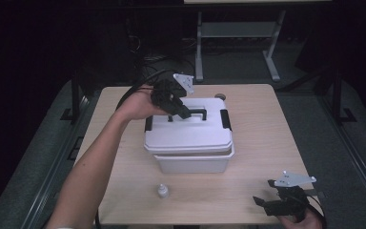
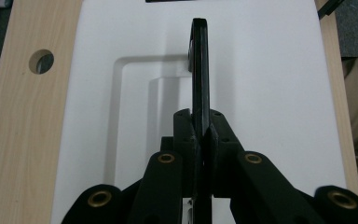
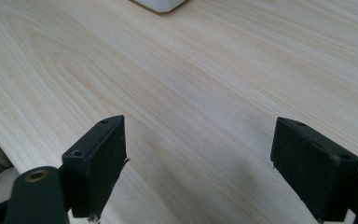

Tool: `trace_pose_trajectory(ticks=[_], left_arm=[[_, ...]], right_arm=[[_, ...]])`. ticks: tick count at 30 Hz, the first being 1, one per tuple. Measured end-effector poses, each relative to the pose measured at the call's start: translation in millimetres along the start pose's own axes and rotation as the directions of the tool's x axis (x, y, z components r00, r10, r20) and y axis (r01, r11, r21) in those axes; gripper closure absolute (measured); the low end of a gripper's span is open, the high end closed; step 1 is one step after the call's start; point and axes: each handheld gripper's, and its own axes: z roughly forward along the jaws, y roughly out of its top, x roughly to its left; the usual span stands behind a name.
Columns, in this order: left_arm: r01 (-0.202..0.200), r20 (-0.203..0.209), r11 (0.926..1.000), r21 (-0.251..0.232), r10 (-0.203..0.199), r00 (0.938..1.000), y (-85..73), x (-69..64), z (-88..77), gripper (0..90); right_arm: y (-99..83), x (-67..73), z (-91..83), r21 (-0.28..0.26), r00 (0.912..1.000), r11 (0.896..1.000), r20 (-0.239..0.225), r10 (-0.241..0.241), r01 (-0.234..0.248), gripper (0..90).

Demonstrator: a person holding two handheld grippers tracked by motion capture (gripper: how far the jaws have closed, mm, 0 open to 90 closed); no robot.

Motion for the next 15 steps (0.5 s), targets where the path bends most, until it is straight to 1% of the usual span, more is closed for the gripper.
trace_pose_trajectory(ticks=[4, 9, 15], left_arm=[[0.009, -0.025, 0.9999, 0.009, -0.009, 0.9997, -7.4, -4.4, -12.2, 84.0], [0.025, -0.045, 0.9995, 0.019, -0.025, 0.9987, -18.7, -11.3, -28.5, 84.0], [0.052, -0.07, 0.9984, 0.022, -0.051, 0.9962, -34.8, -19.4, -47.8, 84.0]], right_arm=[[0.6, 1.3, 0.7, 0.007, 1.0, 1.0, 0.0, 0.003, -0.003, 17.6], [1.2, 1.5, 2.2, 0.009, 1.0, 1.0, -0.001, -0.006, 0.006, 17.6], [3.0, 2.6, 2.2, 0.006, 1.0, 1.0, -0.001, -0.008, 0.008, 17.6]])
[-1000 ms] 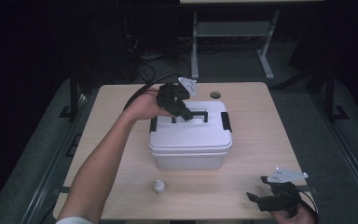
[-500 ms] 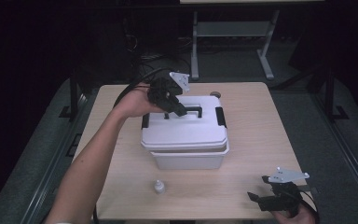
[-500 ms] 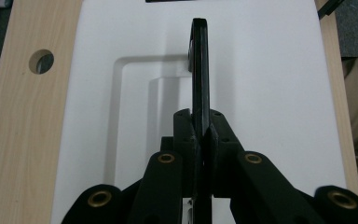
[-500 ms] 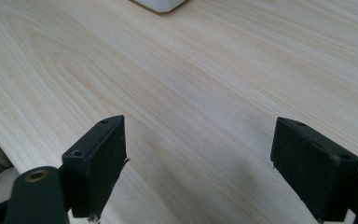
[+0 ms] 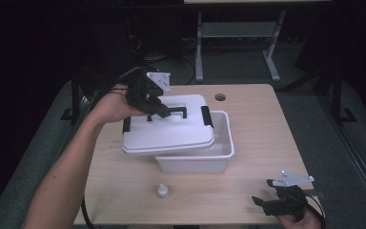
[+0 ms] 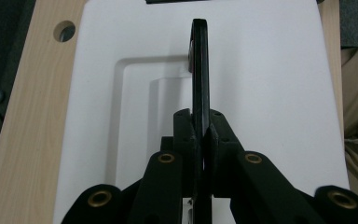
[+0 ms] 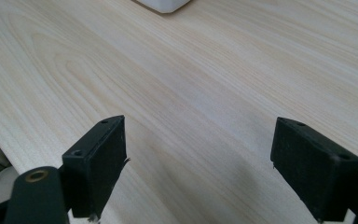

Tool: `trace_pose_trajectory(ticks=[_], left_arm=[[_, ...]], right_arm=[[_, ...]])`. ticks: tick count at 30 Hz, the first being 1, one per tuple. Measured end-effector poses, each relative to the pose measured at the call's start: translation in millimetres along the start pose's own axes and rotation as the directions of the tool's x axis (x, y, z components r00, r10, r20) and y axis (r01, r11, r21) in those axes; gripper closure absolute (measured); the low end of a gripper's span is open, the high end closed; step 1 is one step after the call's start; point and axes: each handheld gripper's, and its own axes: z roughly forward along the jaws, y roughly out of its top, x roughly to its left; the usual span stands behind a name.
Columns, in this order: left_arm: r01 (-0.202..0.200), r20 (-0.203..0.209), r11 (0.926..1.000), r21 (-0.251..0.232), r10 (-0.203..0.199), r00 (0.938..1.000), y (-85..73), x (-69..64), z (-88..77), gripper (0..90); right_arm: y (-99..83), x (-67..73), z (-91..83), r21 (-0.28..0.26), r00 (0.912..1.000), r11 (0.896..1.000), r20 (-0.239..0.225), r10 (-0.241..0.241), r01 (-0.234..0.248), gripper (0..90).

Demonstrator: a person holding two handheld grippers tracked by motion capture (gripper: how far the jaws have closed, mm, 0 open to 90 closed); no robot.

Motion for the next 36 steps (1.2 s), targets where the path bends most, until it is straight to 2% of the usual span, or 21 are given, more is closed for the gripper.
trace_pose_trajectory(ticks=[13, 21, 36], left_arm=[[0.061, -0.046, 0.9982, -0.001, -0.061, 0.9971, -38.6, -15.7, -34.0, 84.0], [0.102, -0.076, 0.9946, -0.021, -0.103, 0.9918, -62.5, -22.4, -55.7, 83.9], [0.17, -0.109, 0.9848, -0.035, -0.173, 0.9789, -111.9, -37.0, -74.9, 84.0]], right_arm=[[0.4, 1.1, -0.1, 0.004, 0.9999, 1.0, 0.014, -0.007, 0.007, 17.6], [1.0, 2.7, -0.9, -0.002, 0.9997, 1.0, 0.023, -0.009, 0.009, 17.6], [0.8, 2.1, -2.3, -0.003, 0.9994, 1.0, 0.034, -0.011, 0.011, 17.6]])
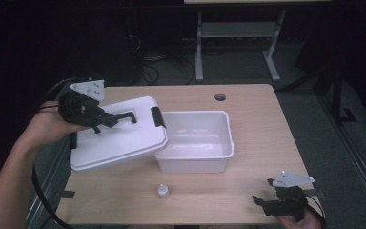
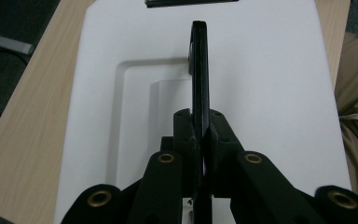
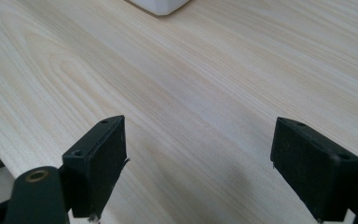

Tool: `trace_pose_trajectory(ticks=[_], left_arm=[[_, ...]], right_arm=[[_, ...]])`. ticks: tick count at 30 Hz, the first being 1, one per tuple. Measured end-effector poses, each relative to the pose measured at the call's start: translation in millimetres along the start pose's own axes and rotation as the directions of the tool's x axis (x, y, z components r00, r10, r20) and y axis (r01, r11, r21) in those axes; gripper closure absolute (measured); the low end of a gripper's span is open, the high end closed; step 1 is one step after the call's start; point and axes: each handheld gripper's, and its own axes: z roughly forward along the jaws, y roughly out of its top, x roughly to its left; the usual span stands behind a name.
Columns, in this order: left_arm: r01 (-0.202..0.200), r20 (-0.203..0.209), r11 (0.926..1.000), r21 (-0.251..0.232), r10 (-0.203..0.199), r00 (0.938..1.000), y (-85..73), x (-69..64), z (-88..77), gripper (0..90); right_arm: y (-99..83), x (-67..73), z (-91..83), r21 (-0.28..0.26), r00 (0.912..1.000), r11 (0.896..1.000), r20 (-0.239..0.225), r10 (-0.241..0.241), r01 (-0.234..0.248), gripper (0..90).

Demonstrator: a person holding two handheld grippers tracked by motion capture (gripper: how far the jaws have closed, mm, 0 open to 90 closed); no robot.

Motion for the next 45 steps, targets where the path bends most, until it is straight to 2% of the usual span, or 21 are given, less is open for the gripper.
trace_pose_trajectory(ticks=[4, 8, 12, 17, 22, 28, 33, 43, 45], left_arm=[[0.024, -0.018, 0.9997, 0.006, -0.024, 0.9995, -17.2, -3.4, -6.1, 83.9], [0.051, -0.021, 0.9985, -0.018, -0.051, 0.9985, -34.1, -6.5, -12.3, 84.0], [0.061, -0.037, 0.9981, -0.006, -0.061, 0.9974, -46.0, -7.1, -15.9, 83.9], [0.082, -0.039, 0.9965, -0.014, -0.083, 0.9958, -61.0, -8.6, -13.5, 83.9], [0.098, -0.03, 0.9951, -0.006, -0.098, 0.9947, -74.3, -10.0, -2.3, 83.9], [0.112, -0.039, 0.9937, 0.008, -0.111, 0.993, -87.7, -14.2, 12.4, 83.9], [0.144, -0.044, 0.9895, -0.012, -0.145, 0.9885, -102.1, -16.6, 27.8, 83.9], [0.174, -0.036, 0.9846, 0.018, -0.173, 0.9843, -125.1, -22.3, 62.4, 83.9], [0.169, -0.028, 0.9848, 0.041, -0.168, 0.9854, -128.8, -23.1, 70.5, 83.9]], right_arm=[[-0.3, 0.0, 0.8, 0.003, 1.0, 1.0, 0.0, -0.001, 0.001, 17.7], [0.3, 1.0, 0.8, 0.004, 1.0, 1.0, 0.001, -0.003, 0.003, 17.7], [1.1, 1.8, 1.9, 0.008, 1.0, 1.0, 0.001, -0.005, 0.005, 17.7], [1.3, 1.8, 3.3, 0.014, 0.9999, 1.0, 0.002, -0.011, 0.011, 17.6], [1.7, 2.4, 4.4, 0.02, 0.9999, 1.0, 0.0, -0.012, 0.012, 17.7], [1.2, 1.7, 3.4, 0.02, 0.9998, 1.0, 0.005, -0.017, 0.017, 17.7], [1.5, 1.8, 2.3, 0.013, 0.9999, 1.0, 0.006, -0.015, 0.015, 17.7], [2.3, 2.1, 4.2, 0.024, 0.9995, 0.999, 0.006, -0.032, 0.032, 17.7], [2.5, 2.4, 4.8, 0.028, 0.9995, 0.999, 0.005, -0.032, 0.031, 17.6]])
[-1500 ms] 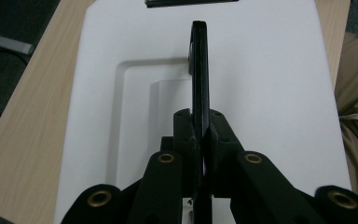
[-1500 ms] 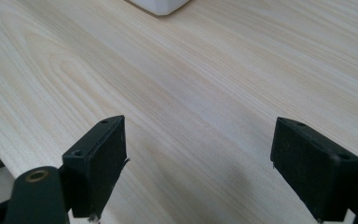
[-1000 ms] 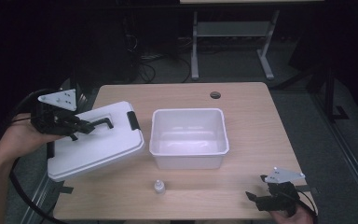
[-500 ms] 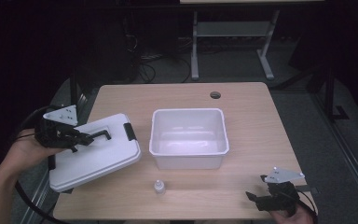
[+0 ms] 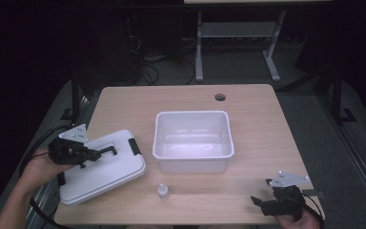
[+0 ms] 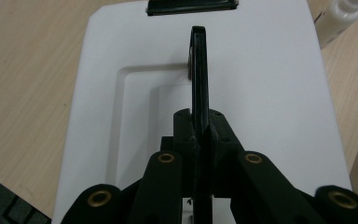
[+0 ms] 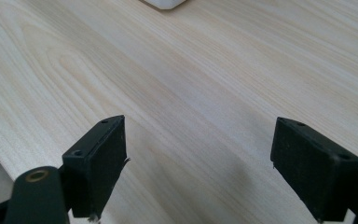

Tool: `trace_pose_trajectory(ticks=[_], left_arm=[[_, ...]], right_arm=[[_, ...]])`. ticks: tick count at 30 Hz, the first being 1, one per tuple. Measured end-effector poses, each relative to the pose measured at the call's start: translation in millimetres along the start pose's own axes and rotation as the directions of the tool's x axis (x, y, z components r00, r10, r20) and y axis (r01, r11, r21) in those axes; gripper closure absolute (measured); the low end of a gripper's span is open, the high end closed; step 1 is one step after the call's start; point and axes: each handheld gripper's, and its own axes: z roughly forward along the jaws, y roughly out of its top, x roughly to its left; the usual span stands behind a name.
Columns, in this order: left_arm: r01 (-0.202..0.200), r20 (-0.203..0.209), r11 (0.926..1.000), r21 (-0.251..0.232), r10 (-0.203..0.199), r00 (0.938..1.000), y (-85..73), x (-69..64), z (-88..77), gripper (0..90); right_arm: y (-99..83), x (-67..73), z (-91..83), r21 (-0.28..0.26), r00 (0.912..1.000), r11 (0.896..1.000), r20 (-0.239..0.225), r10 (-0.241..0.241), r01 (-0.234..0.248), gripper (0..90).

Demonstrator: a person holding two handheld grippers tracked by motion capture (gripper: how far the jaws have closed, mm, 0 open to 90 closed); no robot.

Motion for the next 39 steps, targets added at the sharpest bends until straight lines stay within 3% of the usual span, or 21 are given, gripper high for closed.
trace_pose_trajectory(ticks=[7, 12, 22, 26, 29, 33, 39], left_arm=[[0.007, -0.005, 0.9984, 0.056, -0.007, 1.0, -12.5, 0.2, 24.6, 83.8], [0.004, -0.014, 0.9987, 0.051, -0.004, 0.9999, -14.9, 2.8, 35.2, 83.8], [0.017, 0.016, 0.9991, 0.038, -0.018, 0.9997, -17.9, 6.3, 54.6, 83.8], [0.019, 0.019, 0.9986, 0.048, -0.02, 0.9996, -21.7, 5.8, 57.9, 83.3], [0.033, 0.025, 0.9992, 0.021, -0.034, 0.9991, -22.6, 4.9, 54.8, 80.8], [0.035, 0.021, 0.9991, 0.025, -0.035, 0.9992, -20.4, 2.8, 50.6, 75.8], [0.045, 0.042, 0.9986, 0.029, -0.047, 0.998, -16.7, -1.9, 49.0, 61.7]], right_arm=[[-0.1, 0.2, 0.6, 0.003, 1.0, 1.0, 0.0, -0.005, 0.005, 17.7], [1.3, 1.0, 1.7, 0.005, 1.0, 1.0, -0.002, -0.007, 0.007, 17.7], [2.3, 2.5, 1.7, 0.003, 0.9999, 1.0, -0.012, -0.008, 0.008, 17.6], [2.1, 2.6, 2.6, 0.01, 0.9999, 1.0, -0.014, -0.011, 0.011, 17.6], [2.4, 2.8, 3.3, 0.011, 0.9998, 1.0, -0.015, -0.012, 0.012, 17.6], [3.4, 3.8, 5.2, 0.018, 0.9996, 1.0, -0.018, -0.023, 0.023, 17.7], [3.1, 4.1, 5.8, 0.024, 0.9996, 1.0, -0.021, -0.019, 0.019, 17.6]])
